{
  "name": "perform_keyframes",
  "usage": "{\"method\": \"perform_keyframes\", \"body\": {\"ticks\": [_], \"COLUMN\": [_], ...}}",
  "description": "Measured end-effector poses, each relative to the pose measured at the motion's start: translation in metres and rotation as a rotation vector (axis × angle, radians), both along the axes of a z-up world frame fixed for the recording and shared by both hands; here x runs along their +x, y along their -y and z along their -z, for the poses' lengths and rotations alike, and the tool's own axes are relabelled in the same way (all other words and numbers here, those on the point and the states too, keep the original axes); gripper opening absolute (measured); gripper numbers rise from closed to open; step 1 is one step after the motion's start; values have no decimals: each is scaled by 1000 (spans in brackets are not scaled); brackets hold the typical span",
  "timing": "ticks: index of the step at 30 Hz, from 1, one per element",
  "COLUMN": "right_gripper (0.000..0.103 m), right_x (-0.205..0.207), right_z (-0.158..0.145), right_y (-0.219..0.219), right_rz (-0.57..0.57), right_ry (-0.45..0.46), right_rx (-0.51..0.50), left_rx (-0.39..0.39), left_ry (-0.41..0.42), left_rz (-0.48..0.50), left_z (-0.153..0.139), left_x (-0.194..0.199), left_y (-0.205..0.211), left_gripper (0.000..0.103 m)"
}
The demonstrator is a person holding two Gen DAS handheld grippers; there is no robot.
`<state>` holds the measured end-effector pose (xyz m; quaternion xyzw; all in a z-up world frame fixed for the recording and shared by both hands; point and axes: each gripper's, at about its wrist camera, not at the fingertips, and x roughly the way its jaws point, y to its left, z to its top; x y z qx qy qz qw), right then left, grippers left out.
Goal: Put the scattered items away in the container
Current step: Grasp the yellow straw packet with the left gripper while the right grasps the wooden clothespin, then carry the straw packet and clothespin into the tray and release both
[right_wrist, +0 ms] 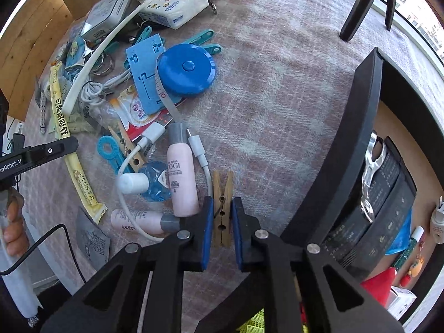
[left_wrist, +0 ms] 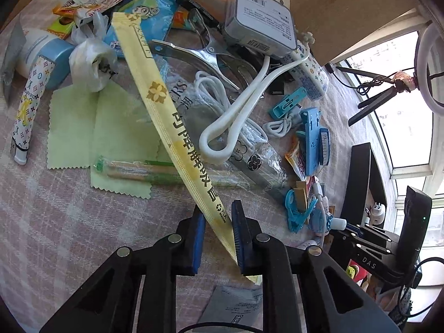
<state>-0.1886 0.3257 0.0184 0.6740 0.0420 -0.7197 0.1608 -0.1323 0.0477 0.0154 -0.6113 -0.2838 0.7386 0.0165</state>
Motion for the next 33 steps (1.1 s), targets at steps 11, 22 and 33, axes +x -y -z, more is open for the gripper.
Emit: {"method": "perform_keyframes", "body": {"ticks": [11,22,33], "right_gripper": [13,13,13], "right_x": [17,41,74], "right_z": [-31,-73,-108], "right_y": [-20,-51,-139], "right_rz": [82,189,396], "right_ry": [-68,-174,-299], "right_rx": [-103,-198,-162], "left_rx": [0,30,86], "left_ry": [-59,-155,-208], "left_rz": [4,66,325], "left_z": [-23,-74,-105], "left_x": [26,35,10], "left_y": [20,5,-110], "left_gripper": [10,10,10]}}
